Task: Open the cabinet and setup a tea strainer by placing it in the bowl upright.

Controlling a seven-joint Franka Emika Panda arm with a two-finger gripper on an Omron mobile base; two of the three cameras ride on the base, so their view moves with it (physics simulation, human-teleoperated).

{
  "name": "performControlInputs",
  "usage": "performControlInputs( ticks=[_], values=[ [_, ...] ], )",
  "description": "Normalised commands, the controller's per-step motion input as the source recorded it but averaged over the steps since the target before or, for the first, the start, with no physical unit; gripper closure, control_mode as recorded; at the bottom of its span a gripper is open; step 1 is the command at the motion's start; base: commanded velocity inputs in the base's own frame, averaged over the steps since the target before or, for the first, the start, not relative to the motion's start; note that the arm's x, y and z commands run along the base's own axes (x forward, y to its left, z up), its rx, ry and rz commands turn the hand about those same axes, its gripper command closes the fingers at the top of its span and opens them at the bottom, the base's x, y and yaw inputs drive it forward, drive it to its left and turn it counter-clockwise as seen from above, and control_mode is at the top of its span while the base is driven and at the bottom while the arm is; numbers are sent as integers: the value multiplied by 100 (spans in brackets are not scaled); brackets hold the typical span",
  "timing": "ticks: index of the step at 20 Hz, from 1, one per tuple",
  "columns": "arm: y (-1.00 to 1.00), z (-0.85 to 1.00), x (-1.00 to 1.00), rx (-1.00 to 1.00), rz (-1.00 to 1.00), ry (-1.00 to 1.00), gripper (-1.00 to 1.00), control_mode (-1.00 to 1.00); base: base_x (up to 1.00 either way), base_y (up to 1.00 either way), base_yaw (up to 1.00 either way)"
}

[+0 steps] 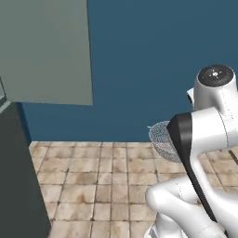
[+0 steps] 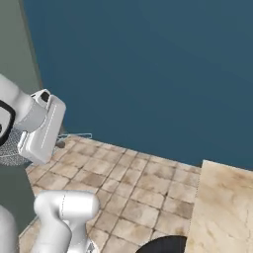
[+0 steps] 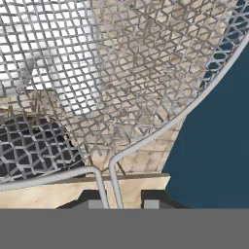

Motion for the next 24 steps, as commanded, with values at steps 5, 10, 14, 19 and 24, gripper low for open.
performControlInputs(
  ticks=[5, 10, 14, 19, 24],
  values=[
    [0, 0, 0, 0, 0, 0, 100, 100, -4, -35, -79],
    [0, 0, 0, 0, 0, 0, 100, 100, -15, -28, -71],
    [0, 0, 0, 0, 0, 0, 100, 100, -23, -26, -73],
    [0, 0, 0, 0, 0, 0, 100, 100, -38, -27, -68],
    [0, 0, 0, 0, 0, 0, 100, 100, -14, -12, -49]
  ],
)
